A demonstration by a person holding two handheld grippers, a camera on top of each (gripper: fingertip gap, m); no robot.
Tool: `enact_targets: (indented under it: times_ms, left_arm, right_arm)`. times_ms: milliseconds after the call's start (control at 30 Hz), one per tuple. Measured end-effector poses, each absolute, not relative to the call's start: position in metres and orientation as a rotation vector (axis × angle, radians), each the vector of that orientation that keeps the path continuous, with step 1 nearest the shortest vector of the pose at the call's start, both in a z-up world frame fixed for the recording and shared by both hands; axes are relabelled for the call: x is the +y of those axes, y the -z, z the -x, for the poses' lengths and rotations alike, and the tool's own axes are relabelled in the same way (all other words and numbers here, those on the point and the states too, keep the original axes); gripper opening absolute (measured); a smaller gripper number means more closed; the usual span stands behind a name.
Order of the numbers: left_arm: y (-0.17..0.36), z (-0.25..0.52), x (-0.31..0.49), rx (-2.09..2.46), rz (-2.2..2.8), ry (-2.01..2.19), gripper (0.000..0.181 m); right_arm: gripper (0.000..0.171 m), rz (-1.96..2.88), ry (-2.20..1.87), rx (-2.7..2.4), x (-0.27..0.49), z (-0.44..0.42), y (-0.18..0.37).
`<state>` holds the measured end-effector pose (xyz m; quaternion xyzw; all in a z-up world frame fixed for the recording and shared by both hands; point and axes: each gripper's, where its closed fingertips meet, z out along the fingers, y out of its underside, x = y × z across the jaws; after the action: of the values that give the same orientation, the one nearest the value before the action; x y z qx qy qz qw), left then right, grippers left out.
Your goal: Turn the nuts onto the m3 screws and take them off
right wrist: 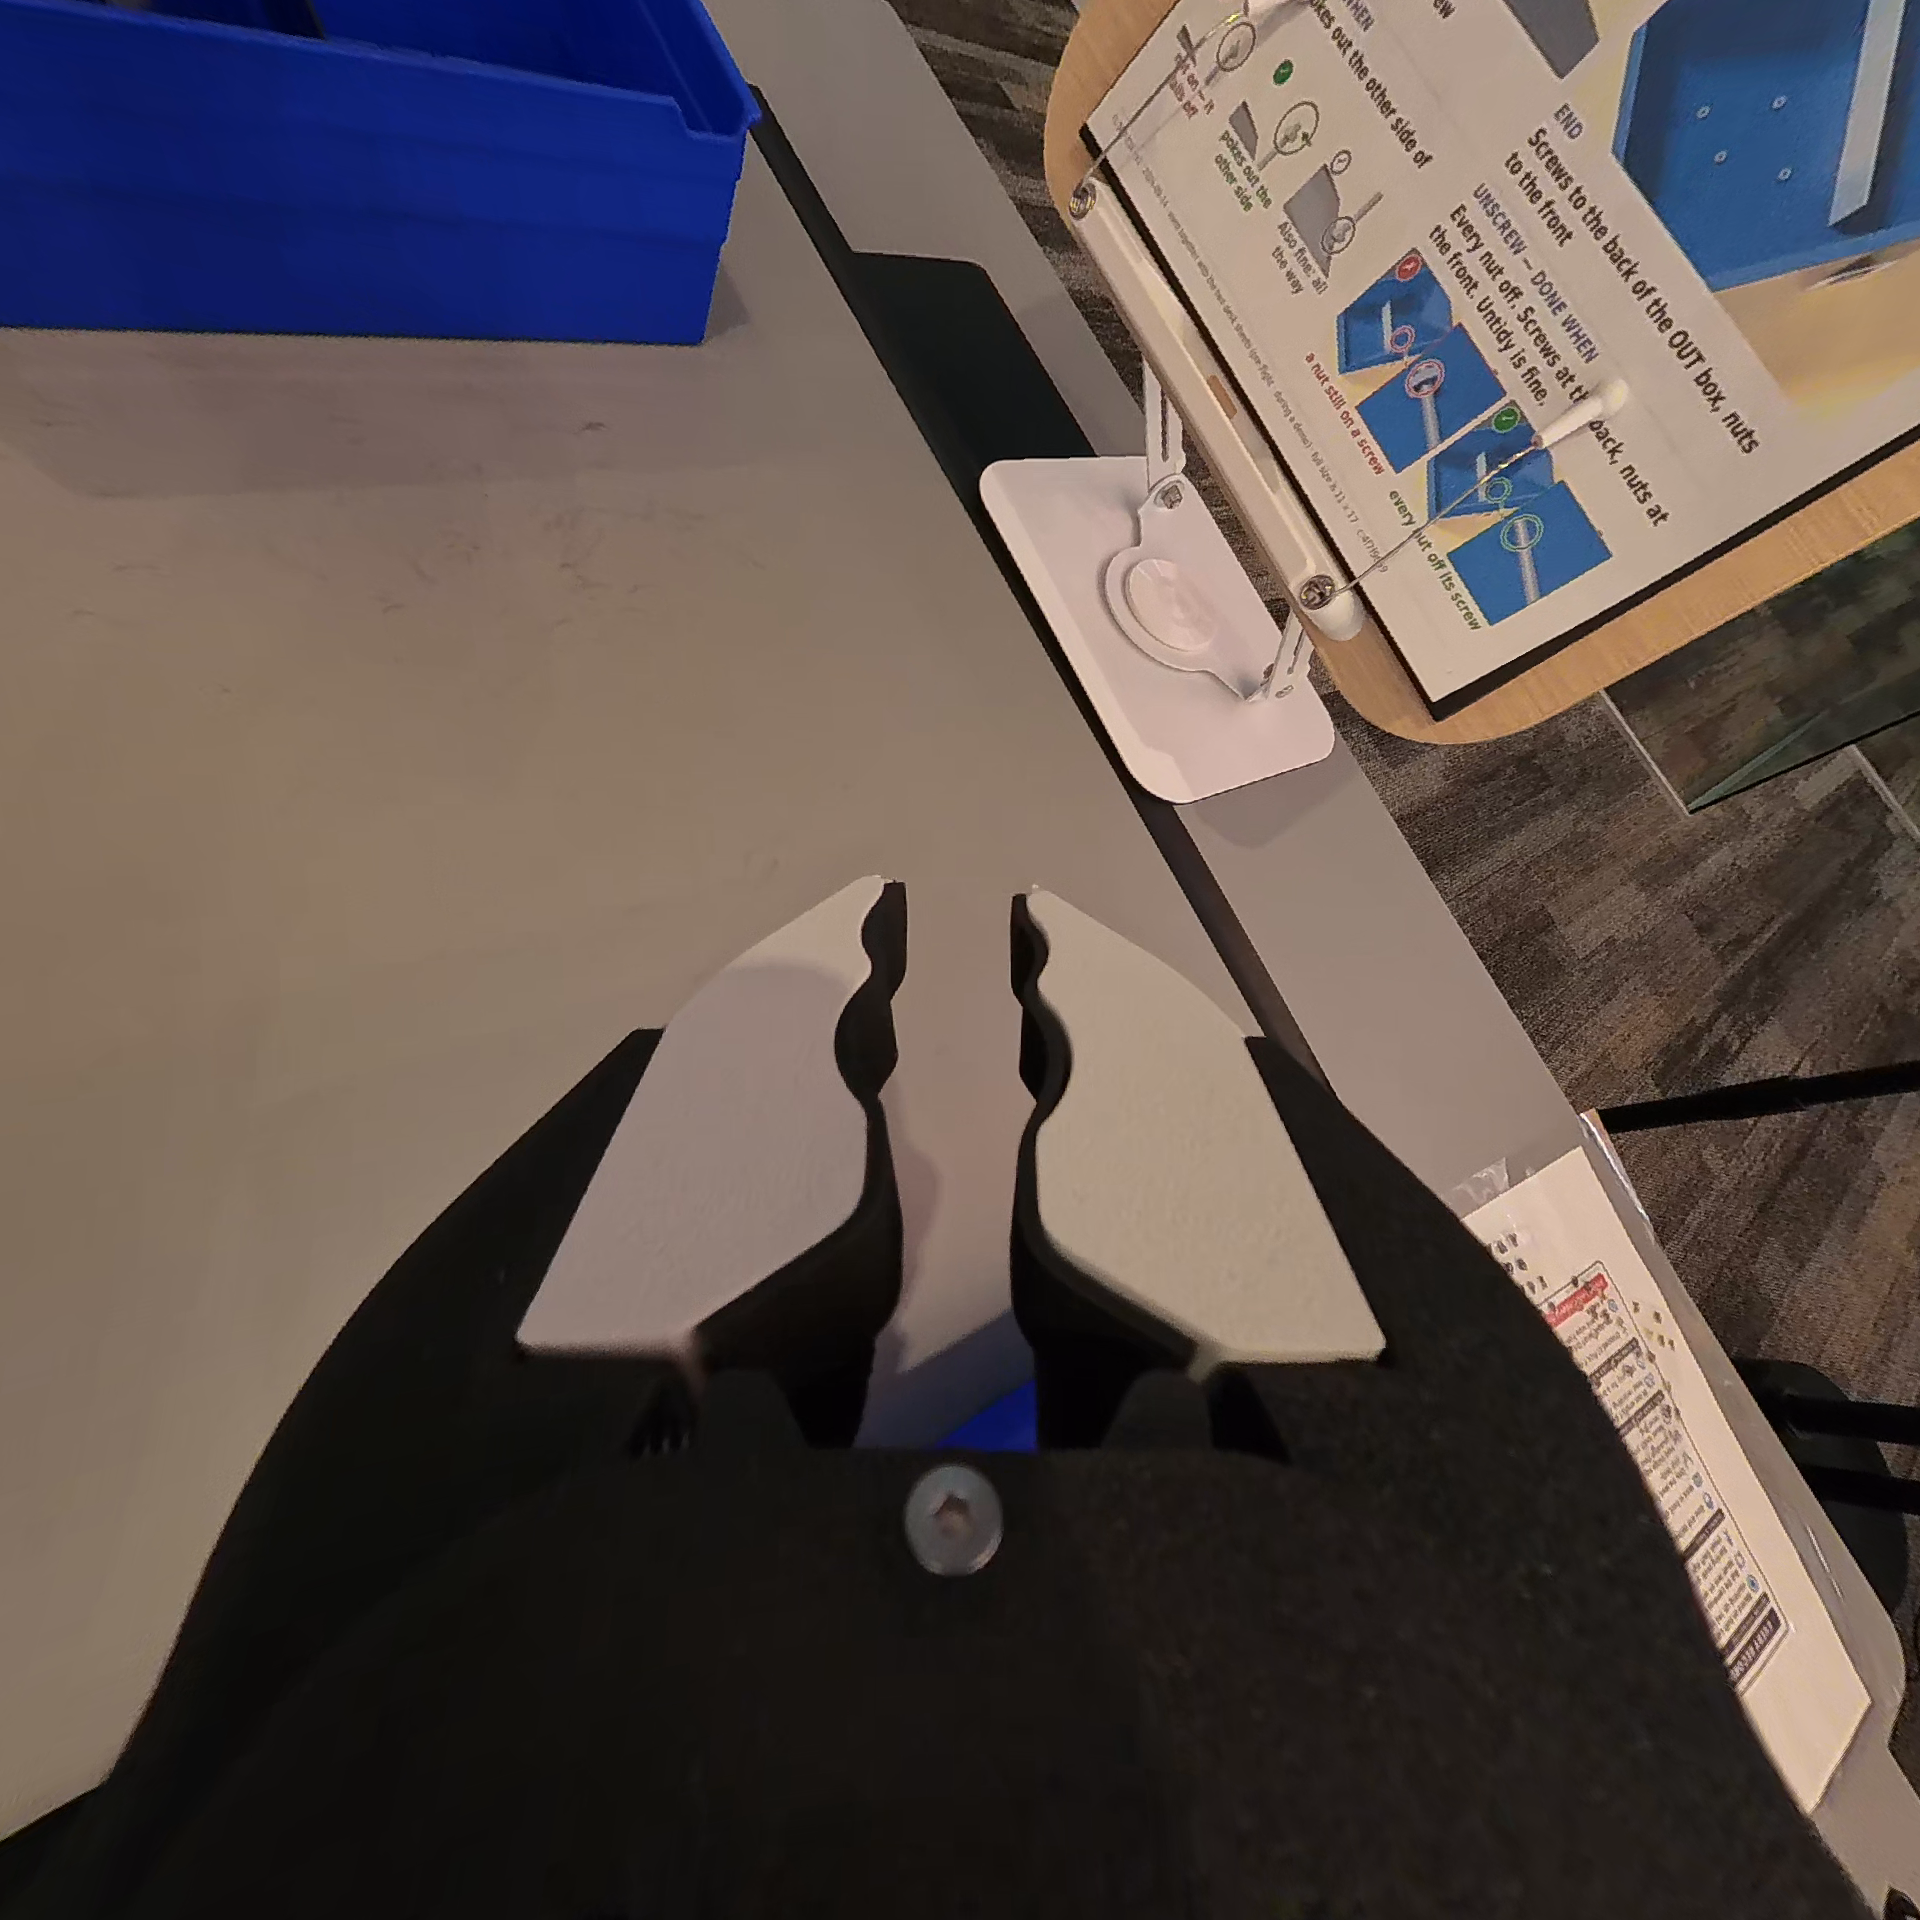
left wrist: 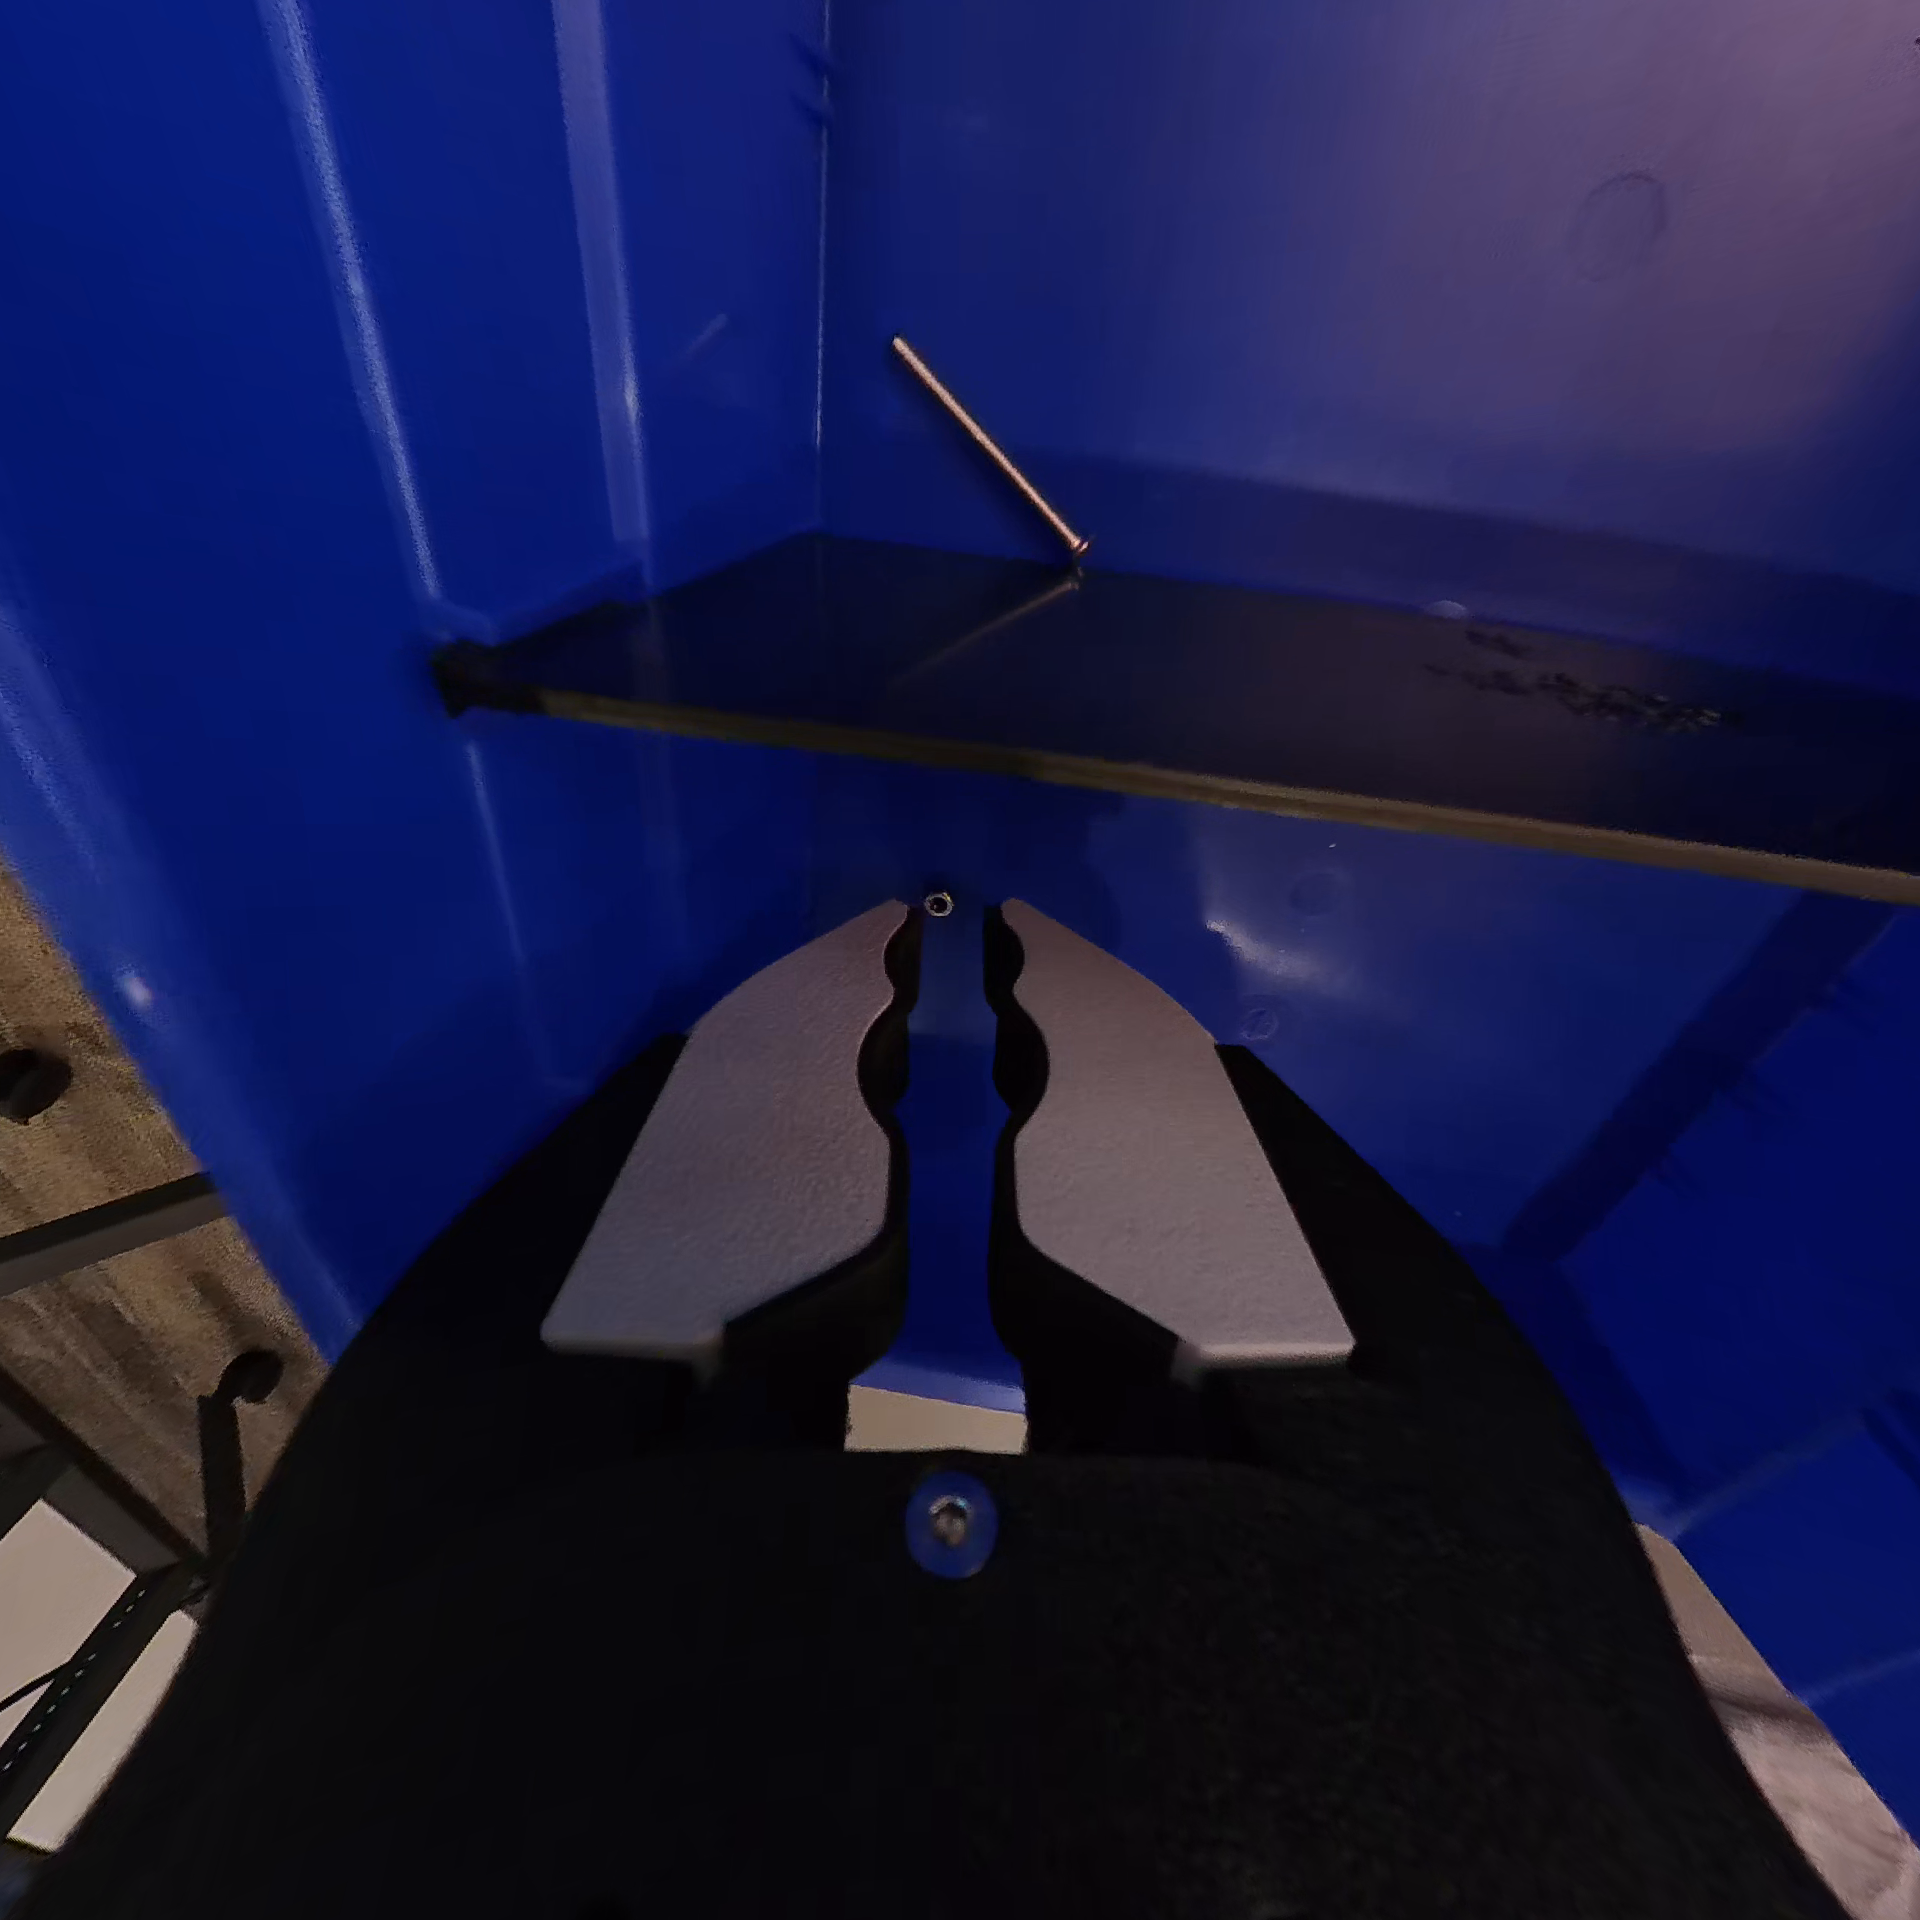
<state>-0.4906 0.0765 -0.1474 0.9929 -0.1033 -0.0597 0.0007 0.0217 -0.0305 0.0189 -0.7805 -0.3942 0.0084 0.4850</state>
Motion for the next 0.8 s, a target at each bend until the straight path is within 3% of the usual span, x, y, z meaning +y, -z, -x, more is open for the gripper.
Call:
enact_targets:
  times_ms: [800]
  left_arm:
    - [0.1543, 0.4903, 0.075, -0.391, -3.083, 0.213, 0.006]
  right_arm:
    - [0.019, 1.9, -0.009, -0.991, -0.0342, -0.0195, -0.0195]
